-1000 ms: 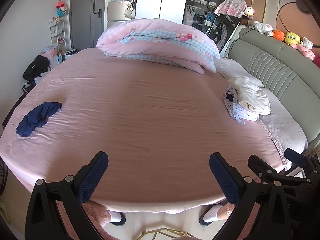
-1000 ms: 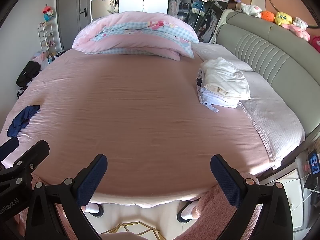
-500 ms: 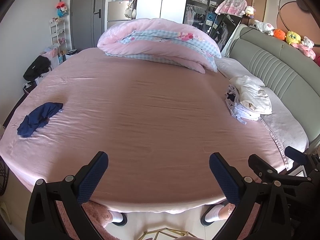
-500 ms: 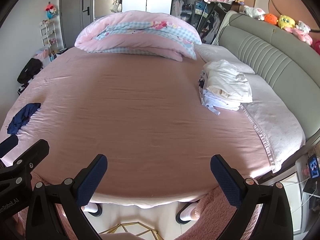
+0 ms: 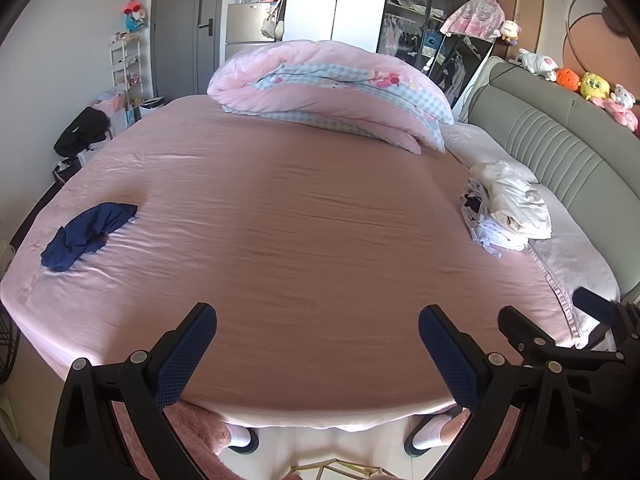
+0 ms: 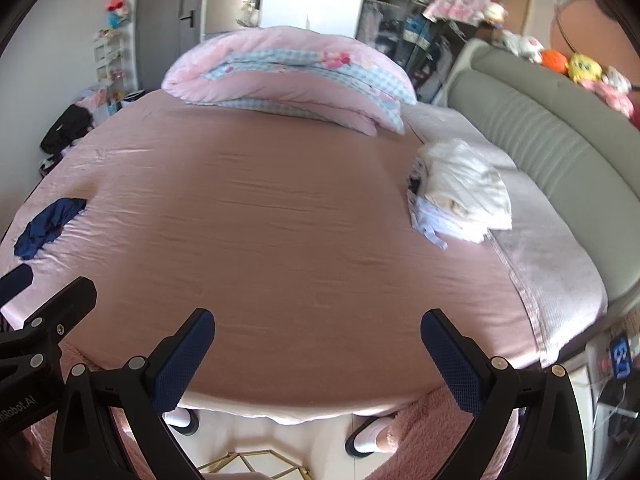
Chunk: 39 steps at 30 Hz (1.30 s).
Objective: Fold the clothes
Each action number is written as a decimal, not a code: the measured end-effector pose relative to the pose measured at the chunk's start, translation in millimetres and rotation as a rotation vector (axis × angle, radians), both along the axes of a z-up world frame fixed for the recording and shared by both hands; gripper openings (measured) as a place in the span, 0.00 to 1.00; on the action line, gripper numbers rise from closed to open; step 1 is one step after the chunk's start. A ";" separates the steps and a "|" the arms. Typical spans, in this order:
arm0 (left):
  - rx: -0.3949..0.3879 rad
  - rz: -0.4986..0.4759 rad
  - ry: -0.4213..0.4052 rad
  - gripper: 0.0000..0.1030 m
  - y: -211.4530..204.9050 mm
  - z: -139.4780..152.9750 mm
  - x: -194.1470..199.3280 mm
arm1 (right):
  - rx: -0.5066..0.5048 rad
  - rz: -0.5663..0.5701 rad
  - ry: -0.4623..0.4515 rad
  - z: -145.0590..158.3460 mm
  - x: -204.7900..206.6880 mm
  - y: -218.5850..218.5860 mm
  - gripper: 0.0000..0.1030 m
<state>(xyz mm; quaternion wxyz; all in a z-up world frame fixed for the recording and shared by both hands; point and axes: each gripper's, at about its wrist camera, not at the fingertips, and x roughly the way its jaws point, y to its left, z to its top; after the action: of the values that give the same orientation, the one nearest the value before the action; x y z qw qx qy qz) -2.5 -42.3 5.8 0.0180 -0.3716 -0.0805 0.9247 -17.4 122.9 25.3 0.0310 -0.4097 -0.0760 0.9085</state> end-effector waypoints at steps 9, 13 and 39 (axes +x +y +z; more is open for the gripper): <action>0.055 0.034 0.094 1.00 -54.9 20.8 5.6 | 0.033 0.361 0.089 18.4 -11.2 -93.7 1.00; 0.027 0.105 0.119 1.00 -95.6 26.8 5.5 | 0.088 0.499 0.141 21.1 -15.4 -146.3 1.00; 0.248 0.672 -0.053 0.99 -455.8 -149.2 -29.5 | -0.106 0.800 -0.235 -122.5 -201.1 -404.5 1.00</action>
<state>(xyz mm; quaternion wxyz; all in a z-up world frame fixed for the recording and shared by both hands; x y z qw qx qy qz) -32.0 -498.2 -143.5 -0.2444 -0.3432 -0.3101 0.8522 -218.5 -281.7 -97.2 -0.3542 -0.4498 -0.1850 0.7987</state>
